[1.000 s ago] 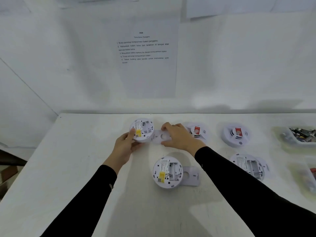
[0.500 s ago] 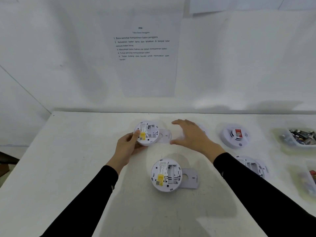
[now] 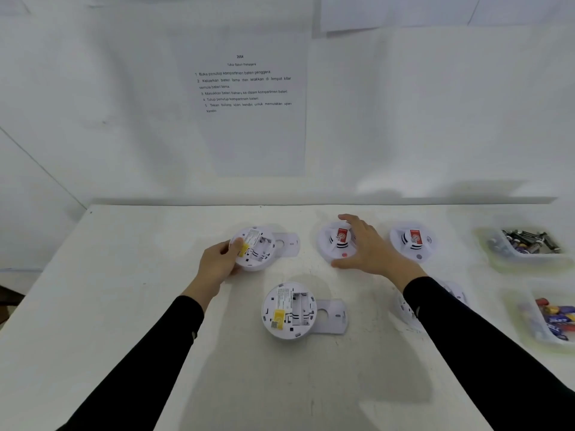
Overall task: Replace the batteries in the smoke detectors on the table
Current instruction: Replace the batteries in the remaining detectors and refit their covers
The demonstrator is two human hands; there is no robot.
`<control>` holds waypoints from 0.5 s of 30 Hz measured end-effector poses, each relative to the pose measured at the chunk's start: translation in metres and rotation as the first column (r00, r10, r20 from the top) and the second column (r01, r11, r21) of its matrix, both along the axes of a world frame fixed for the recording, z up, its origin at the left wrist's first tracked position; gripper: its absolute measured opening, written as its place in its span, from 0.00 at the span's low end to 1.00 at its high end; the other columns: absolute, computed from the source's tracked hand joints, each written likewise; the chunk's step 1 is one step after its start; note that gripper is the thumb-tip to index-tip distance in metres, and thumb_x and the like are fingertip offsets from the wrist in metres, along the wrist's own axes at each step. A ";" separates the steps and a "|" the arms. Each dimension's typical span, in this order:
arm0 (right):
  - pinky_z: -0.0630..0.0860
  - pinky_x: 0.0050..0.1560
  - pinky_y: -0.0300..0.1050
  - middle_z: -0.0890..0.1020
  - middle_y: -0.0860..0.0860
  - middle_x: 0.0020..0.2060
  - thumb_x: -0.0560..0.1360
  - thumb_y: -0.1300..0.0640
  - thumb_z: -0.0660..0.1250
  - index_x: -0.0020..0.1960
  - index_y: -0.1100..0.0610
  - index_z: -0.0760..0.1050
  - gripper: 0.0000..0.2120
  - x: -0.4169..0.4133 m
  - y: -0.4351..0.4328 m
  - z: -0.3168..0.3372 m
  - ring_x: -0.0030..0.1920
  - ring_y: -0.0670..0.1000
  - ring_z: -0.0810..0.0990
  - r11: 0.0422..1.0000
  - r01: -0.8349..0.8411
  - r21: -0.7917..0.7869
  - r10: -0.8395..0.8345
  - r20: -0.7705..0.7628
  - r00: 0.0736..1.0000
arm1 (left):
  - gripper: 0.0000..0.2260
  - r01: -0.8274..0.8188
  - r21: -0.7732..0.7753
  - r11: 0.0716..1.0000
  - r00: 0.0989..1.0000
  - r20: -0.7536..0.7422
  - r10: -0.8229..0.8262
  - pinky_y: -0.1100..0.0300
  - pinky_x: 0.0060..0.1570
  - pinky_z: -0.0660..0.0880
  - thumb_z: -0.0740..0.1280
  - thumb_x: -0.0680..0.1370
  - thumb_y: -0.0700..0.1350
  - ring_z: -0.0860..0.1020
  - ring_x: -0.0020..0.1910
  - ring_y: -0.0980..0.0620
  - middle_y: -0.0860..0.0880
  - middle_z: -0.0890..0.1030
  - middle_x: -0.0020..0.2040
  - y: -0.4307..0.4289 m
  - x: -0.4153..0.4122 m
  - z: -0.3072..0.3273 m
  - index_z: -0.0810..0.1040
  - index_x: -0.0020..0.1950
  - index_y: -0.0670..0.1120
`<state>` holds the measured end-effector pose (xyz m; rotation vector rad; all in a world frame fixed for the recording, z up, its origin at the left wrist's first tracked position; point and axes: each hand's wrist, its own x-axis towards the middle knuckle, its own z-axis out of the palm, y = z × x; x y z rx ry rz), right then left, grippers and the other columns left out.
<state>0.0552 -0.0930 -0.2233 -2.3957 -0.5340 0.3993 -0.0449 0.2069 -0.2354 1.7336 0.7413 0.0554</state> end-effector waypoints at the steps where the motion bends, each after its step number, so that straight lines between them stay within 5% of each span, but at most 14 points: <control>1: 0.69 0.64 0.50 0.67 0.50 0.67 0.63 0.49 0.80 0.74 0.47 0.55 0.48 -0.002 0.000 0.002 0.65 0.52 0.67 1.000 -0.005 0.028 0.005 0.000 1.000 | 0.10 -0.013 -0.022 1.000 1.000 0.011 0.013 0.63 0.34 0.73 0.65 0.81 0.50 0.77 0.38 0.51 0.50 0.82 0.42 -0.001 0.000 0.000 0.81 0.51 0.45; 5: 0.68 0.63 0.48 0.67 0.49 0.67 0.63 0.49 0.80 0.73 0.45 0.55 0.47 -0.010 -0.004 0.008 0.63 0.48 0.66 0.996 -0.043 0.084 0.042 0.009 0.999 | 0.09 -0.063 -0.113 0.992 0.997 0.038 0.068 0.67 0.31 0.78 0.68 0.80 0.46 0.81 0.39 0.52 0.46 0.83 0.45 -0.007 0.003 0.002 0.81 0.54 0.42; 11: 0.69 0.65 0.52 0.68 0.47 0.67 0.62 0.48 0.80 0.73 0.42 0.55 0.48 -0.018 -0.017 0.010 0.63 0.49 0.67 0.993 -0.039 0.109 0.038 0.017 0.999 | 0.13 -0.150 -0.215 0.965 0.986 0.032 0.161 0.59 0.37 0.83 0.69 0.79 0.46 0.82 0.41 0.46 0.40 0.83 0.50 -0.010 0.009 0.000 0.80 0.56 0.38; 15: 0.69 0.64 0.50 0.68 0.45 0.65 0.62 0.48 0.80 0.72 0.42 0.55 0.48 -0.023 -0.026 0.015 0.64 0.50 0.67 0.988 -0.034 0.153 0.030 0.027 0.999 | 0.14 -0.183 -0.102 0.978 0.983 0.009 0.185 0.55 0.42 0.81 0.69 0.79 0.50 0.80 0.41 0.49 0.43 0.82 0.51 -0.013 0.002 0.006 0.79 0.58 0.41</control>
